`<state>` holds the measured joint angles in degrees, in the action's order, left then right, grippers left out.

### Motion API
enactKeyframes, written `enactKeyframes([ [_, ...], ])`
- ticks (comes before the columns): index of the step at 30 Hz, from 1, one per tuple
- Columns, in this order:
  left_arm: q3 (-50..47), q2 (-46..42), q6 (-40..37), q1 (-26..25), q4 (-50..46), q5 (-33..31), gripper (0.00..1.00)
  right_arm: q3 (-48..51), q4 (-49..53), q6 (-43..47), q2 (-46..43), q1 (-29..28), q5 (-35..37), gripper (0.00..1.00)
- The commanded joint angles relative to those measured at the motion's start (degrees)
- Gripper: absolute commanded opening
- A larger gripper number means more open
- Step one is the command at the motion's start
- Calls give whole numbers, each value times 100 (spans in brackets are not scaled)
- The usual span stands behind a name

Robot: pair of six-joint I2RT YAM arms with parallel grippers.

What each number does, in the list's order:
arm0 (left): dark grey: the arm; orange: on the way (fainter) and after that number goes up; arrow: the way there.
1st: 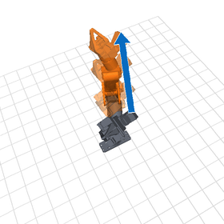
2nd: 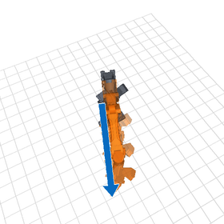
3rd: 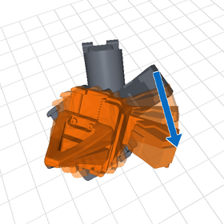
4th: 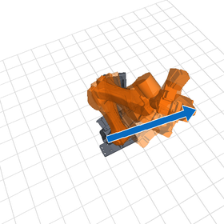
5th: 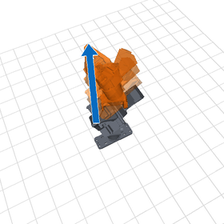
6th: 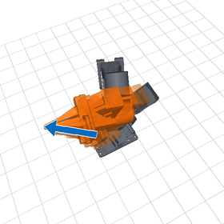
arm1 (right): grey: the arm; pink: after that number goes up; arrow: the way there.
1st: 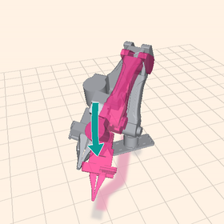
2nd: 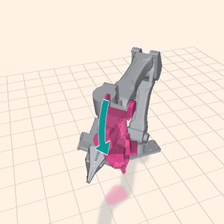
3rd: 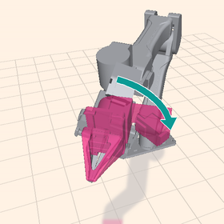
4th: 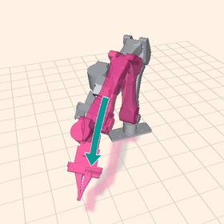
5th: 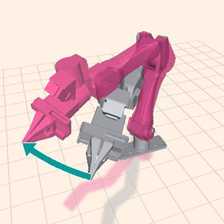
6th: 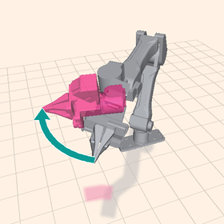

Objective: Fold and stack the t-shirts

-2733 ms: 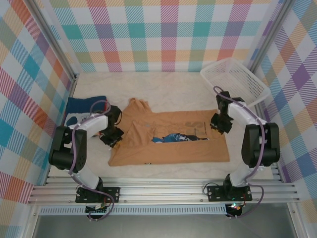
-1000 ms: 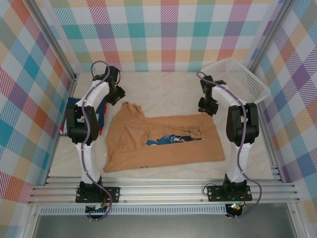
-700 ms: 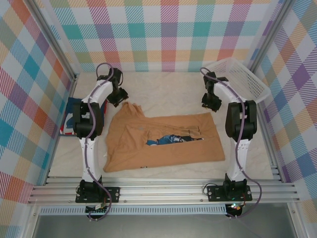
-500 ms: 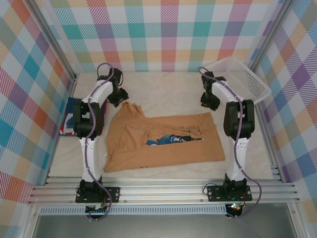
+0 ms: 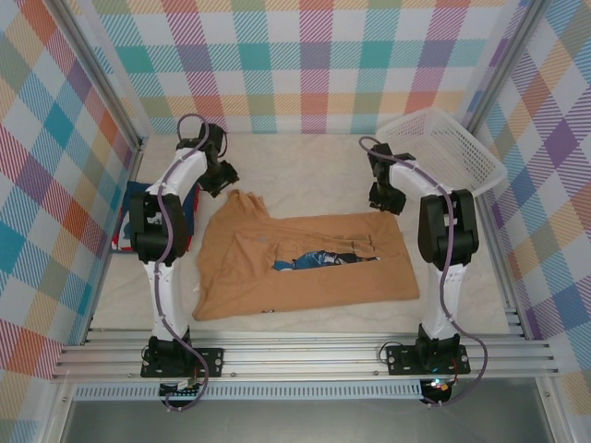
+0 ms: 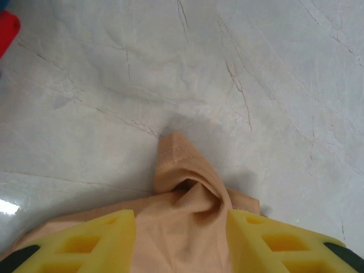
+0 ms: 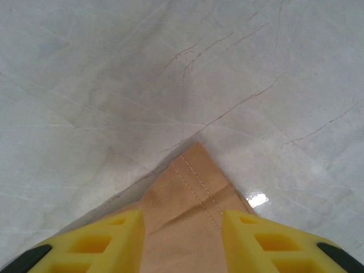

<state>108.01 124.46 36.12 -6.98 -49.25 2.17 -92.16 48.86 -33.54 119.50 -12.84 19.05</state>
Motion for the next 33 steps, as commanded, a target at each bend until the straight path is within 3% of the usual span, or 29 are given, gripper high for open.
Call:
enactKeyframes([
  [1,-117,-208,-114,-29,4,73,46,70,18,90,-34,-3,19,40],
  [9,-96,-234,-157,-20,-12,121,46,-328,-276,720,461,107,218,40],
  [15,-88,-303,-202,-15,-56,89,46,-88,-270,584,505,141,285,39],
  [18,-57,-312,-202,-17,-57,136,46,-118,-280,539,556,150,288,32],
  [22,17,-309,-186,-15,-108,150,46,-409,110,503,802,153,209,14],
  [33,222,99,-64,203,-108,355,46,-157,-2,442,308,150,216,0],
])
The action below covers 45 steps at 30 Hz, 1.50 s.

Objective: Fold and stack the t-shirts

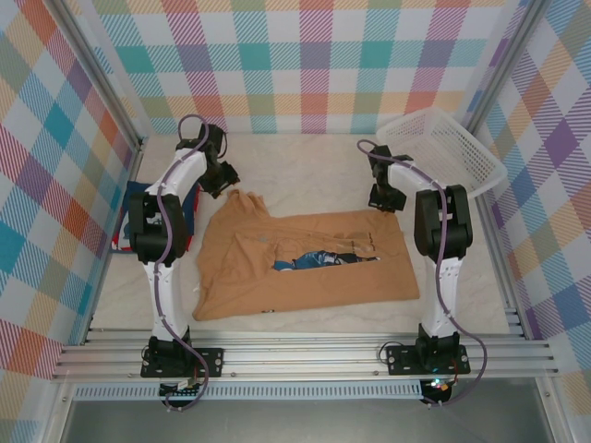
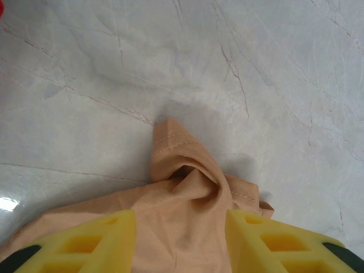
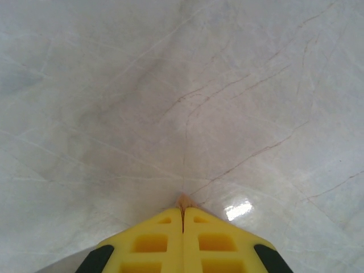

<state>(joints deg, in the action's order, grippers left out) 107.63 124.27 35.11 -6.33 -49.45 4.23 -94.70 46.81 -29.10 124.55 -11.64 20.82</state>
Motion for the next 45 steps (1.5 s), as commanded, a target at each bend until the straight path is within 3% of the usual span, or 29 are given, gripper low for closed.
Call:
enactKeyframes([
  [1,371,234,77,162,-82,143,46,83,207,20,-215,30,29,0],
  [4,687,524,230,216,45,96,46,70,217,54,-229,31,6,0],
  [9,1474,1211,380,248,-531,-7,43,89,193,31,-243,30,-73,0],
  [18,1709,1624,496,251,-733,-101,39,151,181,16,-235,21,-183,0],
  [23,1456,1634,473,205,-546,154,27,131,192,14,-234,21,-192,0],
  [28,1104,1231,505,123,-217,21,0,109,204,-4,-224,24,-183,0],
  [34,1650,1072,-138,54,-119,52,0,154,232,-34,-199,21,-166,0],
  [45,1560,332,-1021,-102,401,-50,0,144,278,-38,-145,15,-175,0],
])
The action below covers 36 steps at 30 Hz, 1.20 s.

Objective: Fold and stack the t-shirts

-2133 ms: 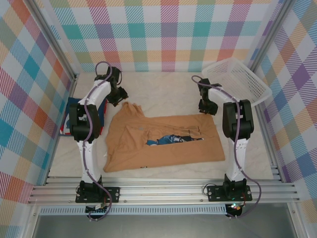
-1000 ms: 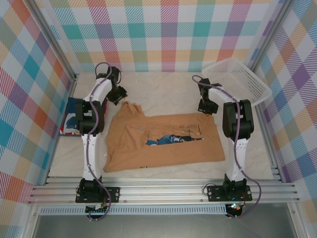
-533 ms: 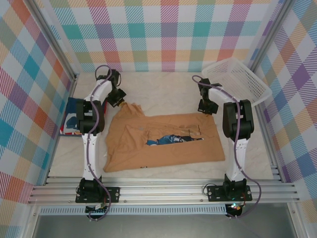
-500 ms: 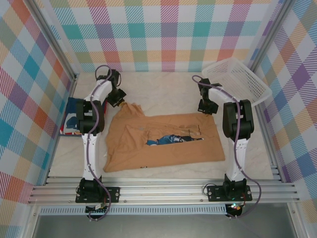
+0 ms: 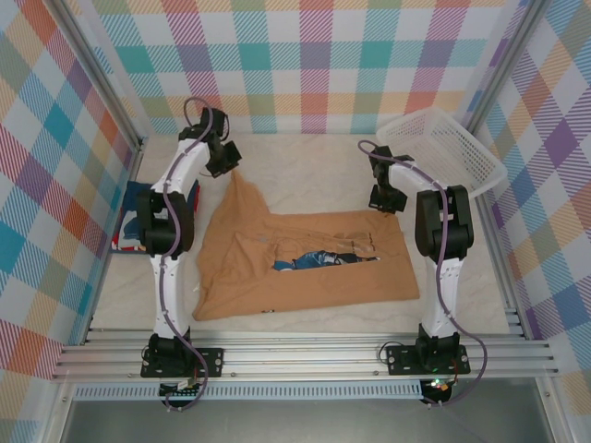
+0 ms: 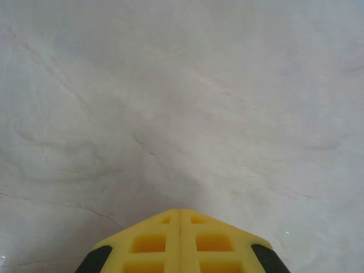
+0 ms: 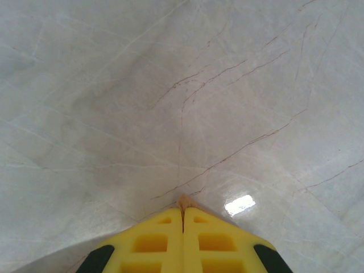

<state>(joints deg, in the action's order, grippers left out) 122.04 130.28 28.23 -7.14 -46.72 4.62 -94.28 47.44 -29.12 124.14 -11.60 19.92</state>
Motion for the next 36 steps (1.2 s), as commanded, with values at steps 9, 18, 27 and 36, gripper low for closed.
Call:
enactKeyframes([
  [9,70,166,-362,-12,-322,-192,0,59,287,-83,-69,17,-144,0],
  [18,-206,-701,-424,-117,-370,-188,0,-57,293,-19,-521,17,-278,0],
  [27,-2571,-2983,-306,-199,-118,-189,0,380,553,-215,-1316,26,-420,0],
  [36,-4201,-4918,-263,-507,-709,66,0,1396,694,-286,-2407,26,-610,0],
])
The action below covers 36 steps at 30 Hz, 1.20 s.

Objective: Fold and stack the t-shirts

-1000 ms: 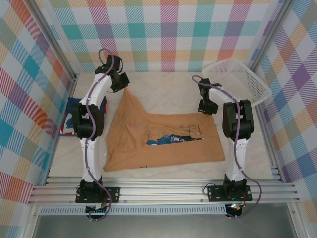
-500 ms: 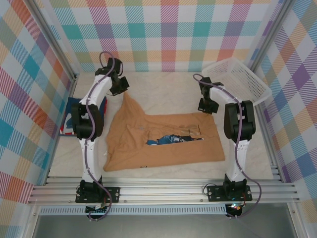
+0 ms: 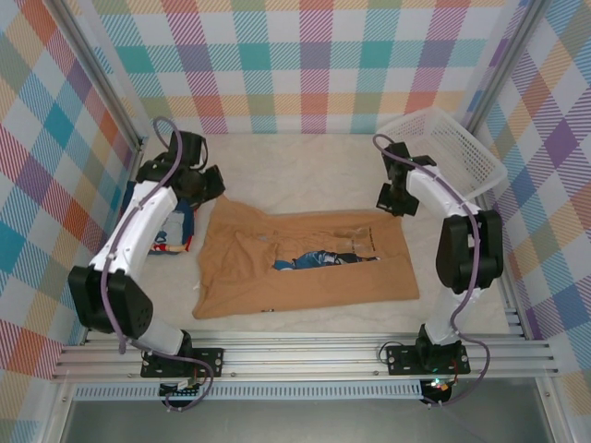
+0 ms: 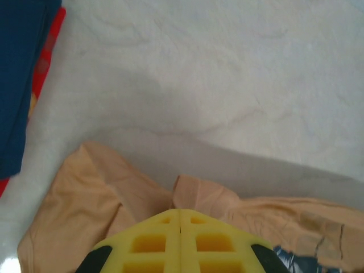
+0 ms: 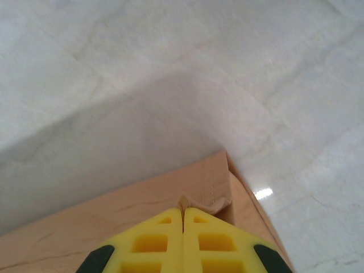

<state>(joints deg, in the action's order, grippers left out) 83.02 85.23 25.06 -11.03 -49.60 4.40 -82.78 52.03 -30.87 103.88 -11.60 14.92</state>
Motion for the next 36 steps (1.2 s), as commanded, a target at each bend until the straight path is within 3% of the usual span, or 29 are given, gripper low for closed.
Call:
enactKeyframes([
  [1,-476,-619,87,-151,-503,95,0,381,254,-116,-533,26,-119,0],
  [9,-1553,-2179,571,-422,-1238,64,0,1081,543,-156,-1301,26,-118,0],
  [20,-2634,-3597,1023,-687,-2118,289,0,1678,851,-222,-1814,26,-41,0],
  [24,-3047,-3702,1083,-753,-2094,610,0,1855,968,-247,-1828,26,-205,0],
  [36,-3824,-3963,1396,-866,-1905,525,0,2336,1062,-324,-1680,26,-313,0],
])
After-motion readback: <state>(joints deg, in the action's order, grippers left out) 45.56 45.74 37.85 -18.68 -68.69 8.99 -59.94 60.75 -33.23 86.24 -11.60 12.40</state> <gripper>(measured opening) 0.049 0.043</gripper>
